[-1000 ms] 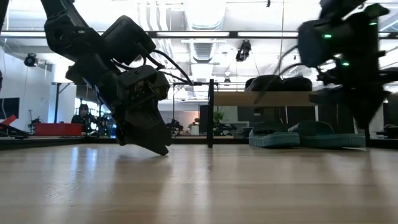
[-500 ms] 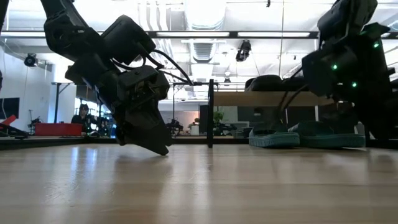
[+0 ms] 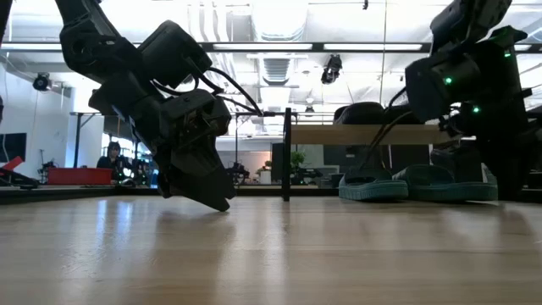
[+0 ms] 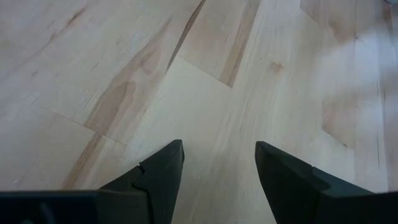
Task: Pick and place slides into the shelf
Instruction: Adjust the green slippers under the shelf
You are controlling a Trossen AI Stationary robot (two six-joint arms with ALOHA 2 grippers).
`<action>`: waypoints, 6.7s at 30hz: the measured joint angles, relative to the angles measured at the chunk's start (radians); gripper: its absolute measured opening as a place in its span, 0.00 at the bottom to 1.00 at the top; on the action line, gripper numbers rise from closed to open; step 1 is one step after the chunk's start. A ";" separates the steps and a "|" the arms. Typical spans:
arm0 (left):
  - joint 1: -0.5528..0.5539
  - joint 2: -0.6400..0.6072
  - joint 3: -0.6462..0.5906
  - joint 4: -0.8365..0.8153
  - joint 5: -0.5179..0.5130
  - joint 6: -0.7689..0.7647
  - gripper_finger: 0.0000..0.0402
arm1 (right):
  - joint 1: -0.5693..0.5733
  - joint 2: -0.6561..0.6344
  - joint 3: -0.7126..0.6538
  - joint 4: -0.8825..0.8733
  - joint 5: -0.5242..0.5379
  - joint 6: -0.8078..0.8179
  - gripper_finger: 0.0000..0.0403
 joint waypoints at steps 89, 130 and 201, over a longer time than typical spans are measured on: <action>0.001 0.000 0.000 -0.001 0.004 0.000 0.48 | -0.001 0.034 0.117 -0.149 0.360 0.077 0.02; 0.001 0.000 0.002 0.001 -0.005 -0.052 0.48 | -0.047 0.337 0.298 0.370 0.345 -0.306 0.02; 0.001 0.000 -0.001 -0.002 0.021 -0.044 0.48 | -0.224 0.208 0.285 0.554 0.090 -0.471 0.02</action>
